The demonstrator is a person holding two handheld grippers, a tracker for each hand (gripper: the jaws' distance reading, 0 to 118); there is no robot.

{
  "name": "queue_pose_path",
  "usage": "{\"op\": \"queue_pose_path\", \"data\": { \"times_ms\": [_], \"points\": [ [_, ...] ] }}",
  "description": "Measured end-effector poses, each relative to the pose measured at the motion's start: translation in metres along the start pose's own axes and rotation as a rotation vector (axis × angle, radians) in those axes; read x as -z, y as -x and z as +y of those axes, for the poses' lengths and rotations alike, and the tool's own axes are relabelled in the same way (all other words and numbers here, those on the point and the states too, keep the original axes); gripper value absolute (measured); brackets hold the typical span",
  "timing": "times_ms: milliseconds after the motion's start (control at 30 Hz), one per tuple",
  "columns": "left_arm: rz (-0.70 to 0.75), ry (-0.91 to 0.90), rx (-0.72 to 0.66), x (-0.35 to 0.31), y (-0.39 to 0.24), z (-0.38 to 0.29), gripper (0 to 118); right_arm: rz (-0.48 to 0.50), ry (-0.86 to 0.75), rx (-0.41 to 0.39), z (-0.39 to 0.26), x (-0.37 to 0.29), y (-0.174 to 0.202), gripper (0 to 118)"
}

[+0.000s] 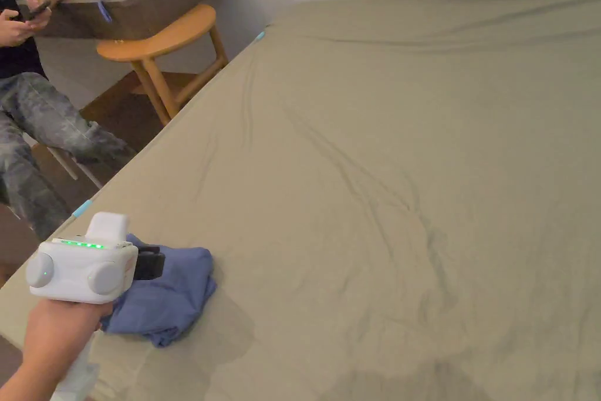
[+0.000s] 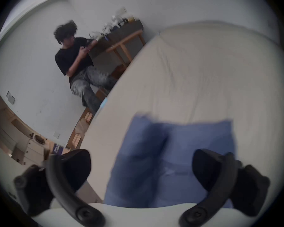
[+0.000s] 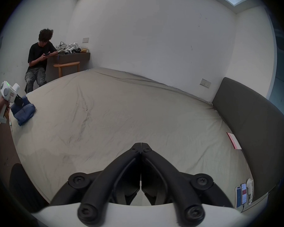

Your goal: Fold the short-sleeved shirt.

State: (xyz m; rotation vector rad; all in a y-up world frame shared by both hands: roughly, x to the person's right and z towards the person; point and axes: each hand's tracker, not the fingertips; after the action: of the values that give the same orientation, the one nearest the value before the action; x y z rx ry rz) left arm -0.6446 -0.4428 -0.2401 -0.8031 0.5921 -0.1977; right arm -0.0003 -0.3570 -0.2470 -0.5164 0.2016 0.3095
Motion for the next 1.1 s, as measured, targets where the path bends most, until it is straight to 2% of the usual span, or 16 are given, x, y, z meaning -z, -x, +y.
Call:
{"op": "queue_pose_path", "data": {
  "times_ms": [67, 100, 200, 400, 500, 533, 600, 633, 667, 700, 767, 800, 1000, 1067, 1100],
  "points": [
    [-0.039, 0.024, -0.040, -0.021, -0.006, 0.014, 114, 0.001, -0.007, 0.009, 0.003, -0.004, -0.005, 2],
    [-0.048, -0.014, -0.049, -0.019, 0.000, 0.016, 114, 0.002, -0.018, 0.012, 0.004, -0.006, -0.007, 2],
    [-0.108, -0.184, -0.097, -0.070, -0.011, 0.040, 114, -0.007, -0.075, 0.017, 0.016, -0.020, -0.020, 2],
    [-0.348, -0.510, -0.344, -0.246, -0.066, 0.078, 112, -0.027, -0.240, 0.027, 0.052, -0.064, -0.051, 2],
    [-0.402, -0.628, -0.400, -0.316, -0.102, 0.082, 109, -0.027, -0.305, 0.008, 0.067, -0.091, -0.063, 2],
    [-0.380, -0.651, -0.392, -0.334, -0.115, 0.082, 104, -0.038, -0.333, 0.004, 0.070, -0.100, -0.065, 1],
    [-0.266, -0.669, -0.314, -0.368, -0.149, 0.082, 76, -0.046, -0.378, 0.003, 0.073, -0.119, -0.069, 2],
    [-0.262, -0.720, -0.267, -0.372, -0.159, 0.082, 55, -0.049, -0.392, 0.001, 0.074, -0.127, -0.071, 2],
    [-0.245, -0.750, -0.248, -0.382, -0.171, 0.080, 28, -0.056, -0.407, -0.004, 0.074, -0.135, -0.072, 1],
    [-0.233, -0.761, -0.239, -0.394, -0.182, 0.079, 16, -0.064, -0.421, -0.009, 0.072, -0.140, -0.073, 2],
    [-0.344, -0.778, -0.263, -0.411, -0.198, 0.073, 10, -0.080, -0.437, -0.018, 0.068, -0.148, -0.076, 2],
    [-0.371, -0.793, -0.281, -0.420, -0.206, 0.070, 0, -0.087, -0.440, -0.024, 0.065, -0.151, -0.077, 1],
    [-0.455, -0.862, -0.210, -0.456, -0.248, 0.057, 0, -0.127, -0.449, -0.006, 0.040, -0.166, -0.090, 2],
    [-0.421, -0.878, -0.150, -0.463, -0.263, 0.048, 0, -0.142, -0.450, 0.010, 0.032, -0.170, -0.093, 1],
    [-0.342, -0.915, -0.098, -0.466, -0.272, 0.040, 0, -0.156, -0.452, 0.014, 0.022, -0.163, -0.099, 1]
  ]
}}
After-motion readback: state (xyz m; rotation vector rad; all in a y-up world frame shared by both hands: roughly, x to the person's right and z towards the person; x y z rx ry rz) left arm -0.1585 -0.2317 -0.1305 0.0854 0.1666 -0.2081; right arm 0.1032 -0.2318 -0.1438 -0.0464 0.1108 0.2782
